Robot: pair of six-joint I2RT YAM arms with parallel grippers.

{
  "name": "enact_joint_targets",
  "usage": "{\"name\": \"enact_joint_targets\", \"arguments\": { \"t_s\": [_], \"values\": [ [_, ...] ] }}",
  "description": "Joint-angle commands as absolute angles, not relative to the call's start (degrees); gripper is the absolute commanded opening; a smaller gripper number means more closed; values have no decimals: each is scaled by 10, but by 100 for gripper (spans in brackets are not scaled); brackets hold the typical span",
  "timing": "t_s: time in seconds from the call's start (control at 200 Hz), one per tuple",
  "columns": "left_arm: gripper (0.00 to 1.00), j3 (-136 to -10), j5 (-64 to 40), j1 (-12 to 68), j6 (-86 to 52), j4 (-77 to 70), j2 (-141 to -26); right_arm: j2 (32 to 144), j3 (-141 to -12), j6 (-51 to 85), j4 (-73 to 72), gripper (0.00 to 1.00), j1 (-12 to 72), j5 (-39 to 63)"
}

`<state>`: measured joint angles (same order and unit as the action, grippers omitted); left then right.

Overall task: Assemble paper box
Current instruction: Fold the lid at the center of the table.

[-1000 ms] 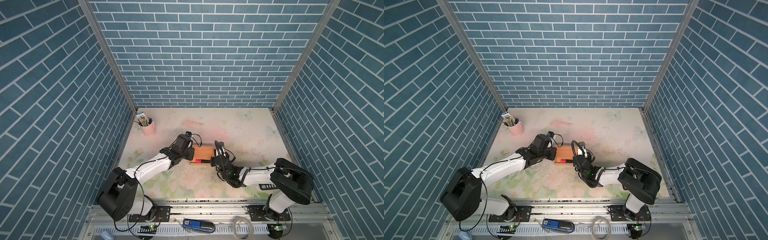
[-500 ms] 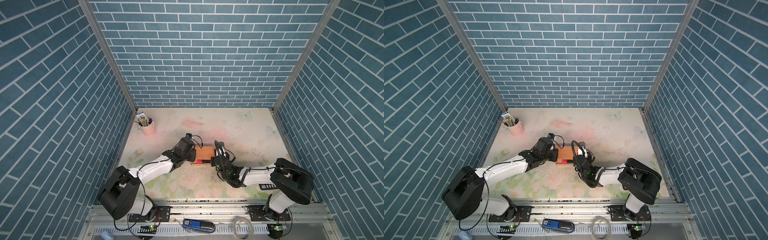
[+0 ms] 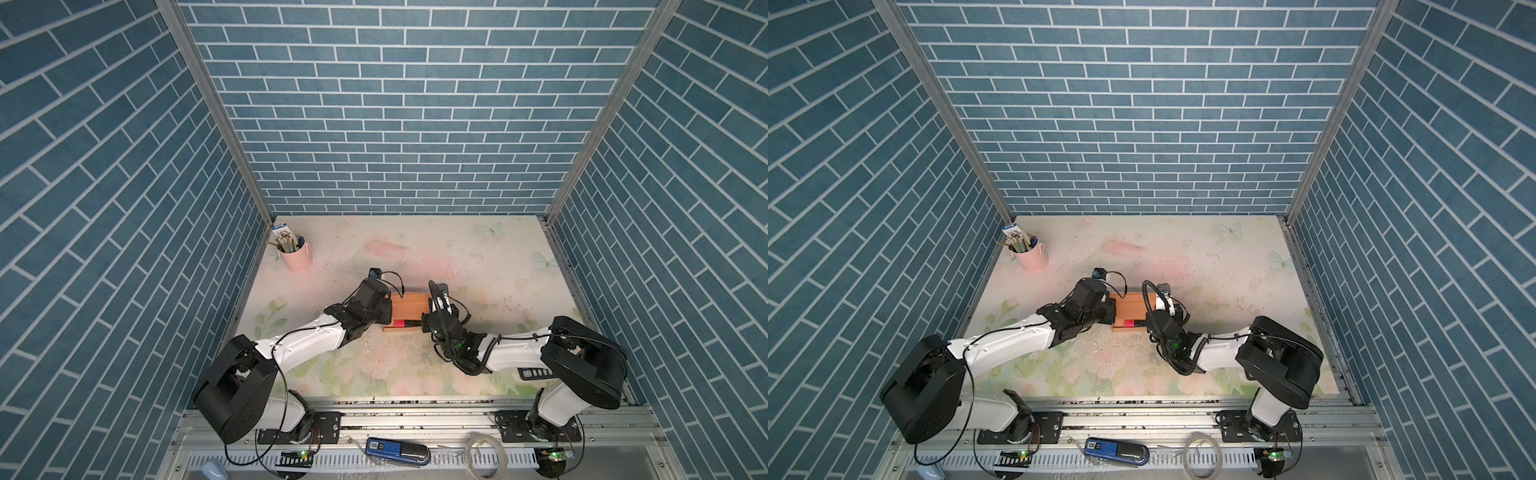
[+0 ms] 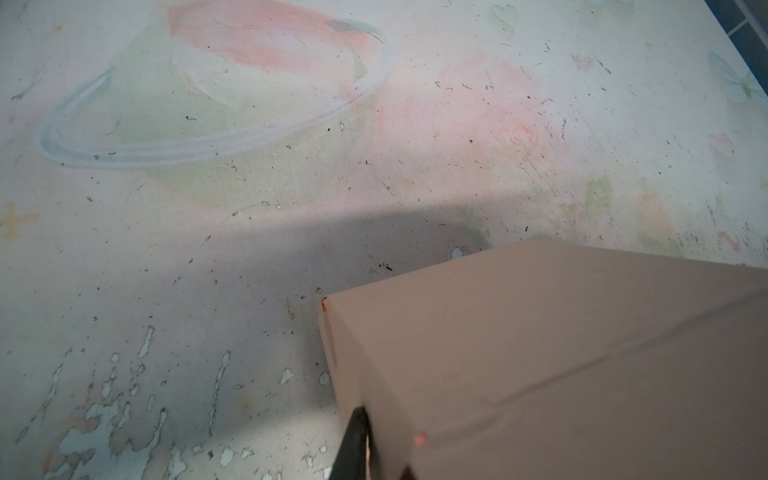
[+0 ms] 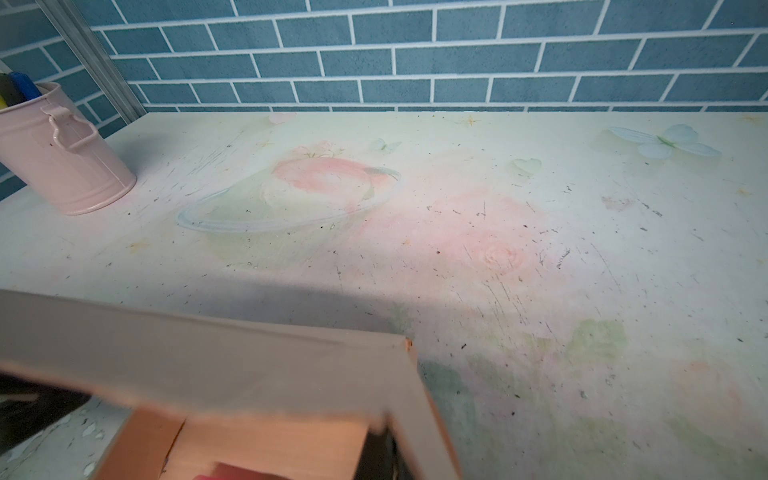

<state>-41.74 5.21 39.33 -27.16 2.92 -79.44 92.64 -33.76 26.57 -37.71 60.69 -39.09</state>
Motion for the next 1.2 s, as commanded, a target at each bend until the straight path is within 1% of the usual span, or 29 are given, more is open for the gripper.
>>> {"name": "enact_joint_targets", "arguments": {
  "t_s": [0.0, 0.55, 0.93, 1.05, 1.195],
  "values": [
    [13, -419, 56, 403, -289, 19, -803, 933, -349, 263, -356, 0, 612, -388],
    [13, -447, 67, 426, -312, 11, -851, 947, -355, 260, -354, 0, 613, -388],
    [14, -365, 85, 429, -322, 21, -797, 939, -331, 261, -366, 0, 616, -391],
    [17, -350, 90, 429, -322, 31, -782, 934, -324, 260, -366, 0, 616, -391],
    [27, -329, 86, 428, -328, 48, -751, 931, -313, 260, -375, 0, 616, -388]
  ]
}}
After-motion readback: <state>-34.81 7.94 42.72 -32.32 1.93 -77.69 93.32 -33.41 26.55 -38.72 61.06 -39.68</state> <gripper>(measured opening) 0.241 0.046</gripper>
